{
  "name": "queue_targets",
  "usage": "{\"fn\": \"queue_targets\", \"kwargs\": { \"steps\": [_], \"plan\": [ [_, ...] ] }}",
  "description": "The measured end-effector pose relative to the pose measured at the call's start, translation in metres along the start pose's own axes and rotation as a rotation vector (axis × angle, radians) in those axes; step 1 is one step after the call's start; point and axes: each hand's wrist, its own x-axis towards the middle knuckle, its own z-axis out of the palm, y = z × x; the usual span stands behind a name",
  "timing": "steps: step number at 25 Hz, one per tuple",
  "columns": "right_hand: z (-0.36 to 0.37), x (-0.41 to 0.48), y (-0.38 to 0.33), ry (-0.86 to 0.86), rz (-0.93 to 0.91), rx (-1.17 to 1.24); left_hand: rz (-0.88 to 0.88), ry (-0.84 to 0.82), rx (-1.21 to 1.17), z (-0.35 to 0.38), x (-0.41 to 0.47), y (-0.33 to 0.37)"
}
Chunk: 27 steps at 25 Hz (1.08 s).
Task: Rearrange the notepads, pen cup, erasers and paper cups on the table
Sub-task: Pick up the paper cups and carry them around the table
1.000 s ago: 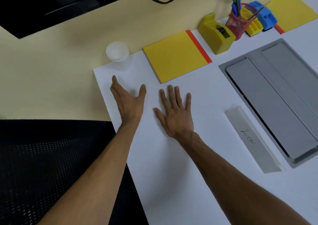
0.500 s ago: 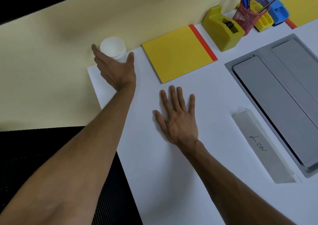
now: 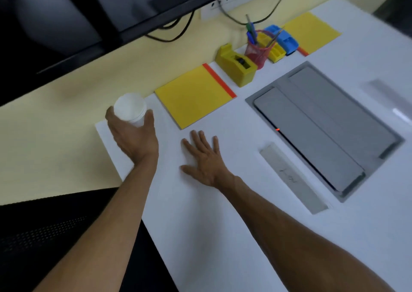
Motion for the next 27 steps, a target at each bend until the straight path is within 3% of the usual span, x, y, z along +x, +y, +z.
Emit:
{"fn": "queue_targets", "kwargs": {
  "steps": [2,7,13,19,27],
  "plan": [
    [-0.026,-0.013,-0.003,-0.028,0.069,0.271,0.001,-0.080,-0.048,-0.011,-0.026,0.016],
    [-0.083,-0.104,-0.005,0.263,0.181,0.573,0.033,-0.369,-0.153,-0.027,-0.109,0.064],
    [-0.112,-0.227,0.018,0.485,0.231,0.580,-0.024,-0.744,-0.218,-0.065,-0.243,0.112],
    [-0.118,-0.344,0.029,0.643,0.188,0.794,-0.033,-1.030,-0.165,-0.110,-0.341,0.138],
    [-0.115,-0.438,0.036,0.660,0.308,0.716,-0.032,-1.225,-0.014,-0.137,-0.396,0.151]
  ]
}}
